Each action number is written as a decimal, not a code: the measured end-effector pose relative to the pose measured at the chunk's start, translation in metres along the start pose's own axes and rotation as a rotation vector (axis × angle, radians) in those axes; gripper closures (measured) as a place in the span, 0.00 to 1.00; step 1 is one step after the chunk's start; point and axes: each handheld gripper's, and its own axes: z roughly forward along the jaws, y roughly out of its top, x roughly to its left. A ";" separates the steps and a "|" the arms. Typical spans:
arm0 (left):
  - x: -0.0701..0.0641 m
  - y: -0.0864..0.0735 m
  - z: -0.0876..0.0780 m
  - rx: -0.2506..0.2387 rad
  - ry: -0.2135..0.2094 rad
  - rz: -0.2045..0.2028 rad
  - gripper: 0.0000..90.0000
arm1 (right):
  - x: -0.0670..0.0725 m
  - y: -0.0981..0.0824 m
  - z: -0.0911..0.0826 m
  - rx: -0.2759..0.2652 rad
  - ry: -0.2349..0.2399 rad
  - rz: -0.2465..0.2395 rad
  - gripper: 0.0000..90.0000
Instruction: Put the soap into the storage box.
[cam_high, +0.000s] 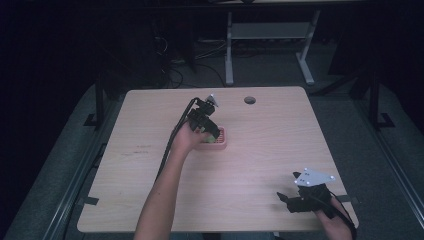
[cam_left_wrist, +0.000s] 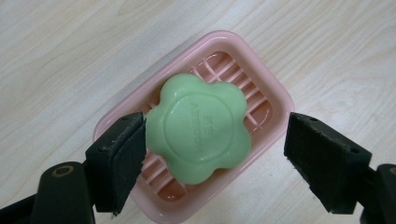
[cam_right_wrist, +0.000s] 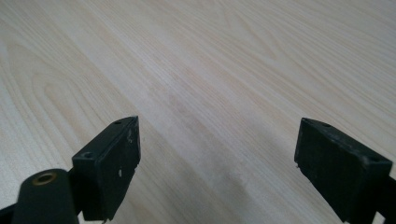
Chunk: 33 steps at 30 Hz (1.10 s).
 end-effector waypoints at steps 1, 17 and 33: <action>-0.001 0.000 -0.001 -0.004 -0.002 0.001 0.23 | 0.000 0.000 0.000 0.004 0.001 0.003 0.15; -0.006 -0.011 -0.018 -0.033 -0.016 0.027 0.23 | -0.003 -0.002 -0.002 0.003 -0.005 0.020 0.15; -0.004 -0.040 -0.032 -0.069 -0.043 0.045 0.23 | -0.008 -0.005 -0.004 0.004 -0.026 0.037 0.15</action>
